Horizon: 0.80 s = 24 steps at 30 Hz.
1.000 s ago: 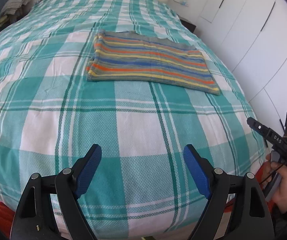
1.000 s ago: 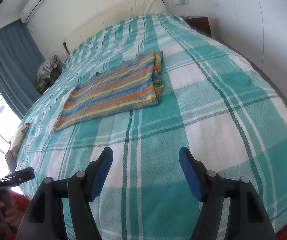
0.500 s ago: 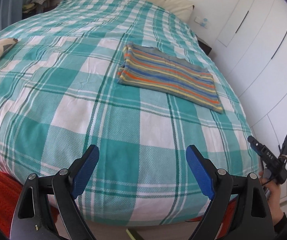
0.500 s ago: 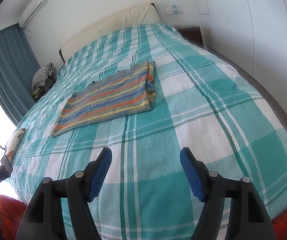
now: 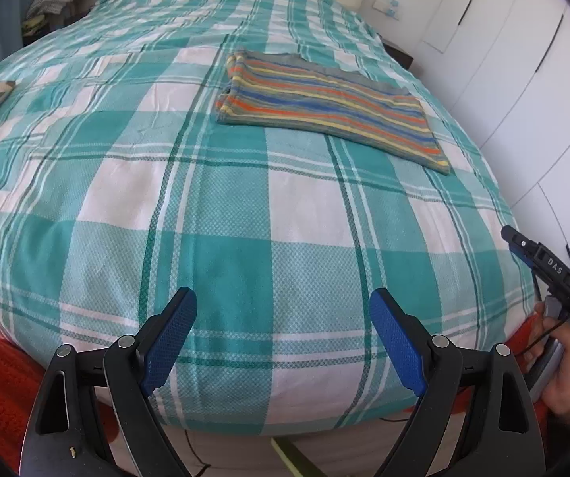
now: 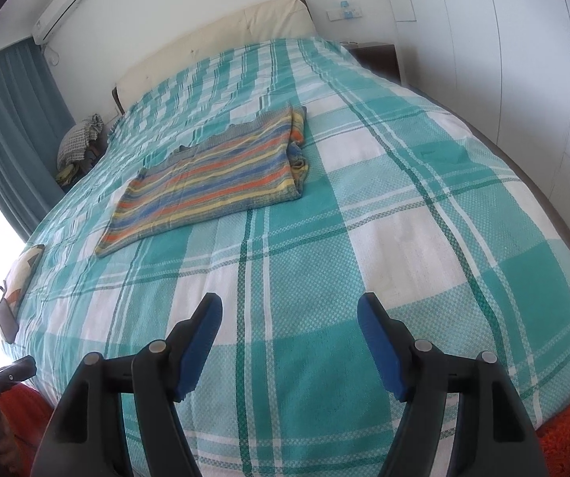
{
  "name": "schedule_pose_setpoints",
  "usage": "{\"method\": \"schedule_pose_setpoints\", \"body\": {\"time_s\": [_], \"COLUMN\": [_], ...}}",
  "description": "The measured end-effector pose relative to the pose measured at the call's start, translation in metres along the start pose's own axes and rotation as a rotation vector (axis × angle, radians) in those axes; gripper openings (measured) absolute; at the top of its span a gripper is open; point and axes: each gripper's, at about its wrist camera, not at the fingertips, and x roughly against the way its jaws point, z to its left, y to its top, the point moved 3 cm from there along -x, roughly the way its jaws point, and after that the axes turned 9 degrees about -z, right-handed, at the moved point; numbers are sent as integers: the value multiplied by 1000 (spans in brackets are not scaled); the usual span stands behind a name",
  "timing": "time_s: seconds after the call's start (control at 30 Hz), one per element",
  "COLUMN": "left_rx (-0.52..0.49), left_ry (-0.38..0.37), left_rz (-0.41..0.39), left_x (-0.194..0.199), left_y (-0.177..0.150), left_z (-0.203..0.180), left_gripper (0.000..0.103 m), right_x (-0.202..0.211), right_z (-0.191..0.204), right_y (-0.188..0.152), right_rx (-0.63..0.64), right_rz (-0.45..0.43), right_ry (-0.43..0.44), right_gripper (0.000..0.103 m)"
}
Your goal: Fold small clothes
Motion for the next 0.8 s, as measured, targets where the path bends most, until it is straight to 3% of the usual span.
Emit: {"method": "schedule_pose_setpoints", "body": {"time_s": [0.8], "left_rx": [-127], "left_ry": [-13], "left_rz": [71], "left_x": [-15], "left_y": [-21], "left_z": [-29], "left_gripper": [90], "right_x": [-10], "right_z": [2], "right_y": [-10], "right_rx": [1], "right_rz": [53], "right_ry": [26], "right_gripper": [71]}}
